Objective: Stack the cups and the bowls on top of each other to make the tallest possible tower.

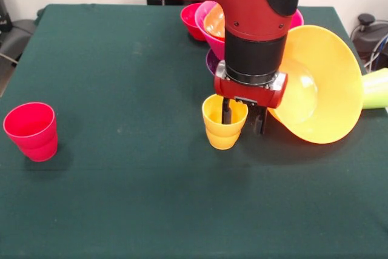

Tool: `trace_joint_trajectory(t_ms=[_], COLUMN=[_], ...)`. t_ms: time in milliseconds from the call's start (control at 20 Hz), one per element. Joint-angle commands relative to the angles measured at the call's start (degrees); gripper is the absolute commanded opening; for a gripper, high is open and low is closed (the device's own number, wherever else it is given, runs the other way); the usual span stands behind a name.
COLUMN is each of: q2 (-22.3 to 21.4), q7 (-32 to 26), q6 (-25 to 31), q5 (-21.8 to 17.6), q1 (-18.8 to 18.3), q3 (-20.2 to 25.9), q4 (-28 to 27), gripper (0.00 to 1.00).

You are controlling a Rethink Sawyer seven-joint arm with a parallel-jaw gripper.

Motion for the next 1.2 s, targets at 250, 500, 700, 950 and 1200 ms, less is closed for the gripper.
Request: trace_joint_trajectory(t_ms=[250,500,700,950,1200], q2=[3.34,4.27,4.58,4.80,4.75], q7=[7.84,6.79,6.88,6.37,6.00], q6=[-4.29,-4.83,-3.24,-3.24,-3.71], q5=[0.50,0.12,0.77,0.52,0.30], q1=[1.41,0.85,0.82,0.85,1.02], q3=[1.70,1.71,1.69,1.59,1.24], q4=[5.46,4.84,4.54,4.12,3.91], gripper=[1.00,1.00,1.00,0.00,0.00])
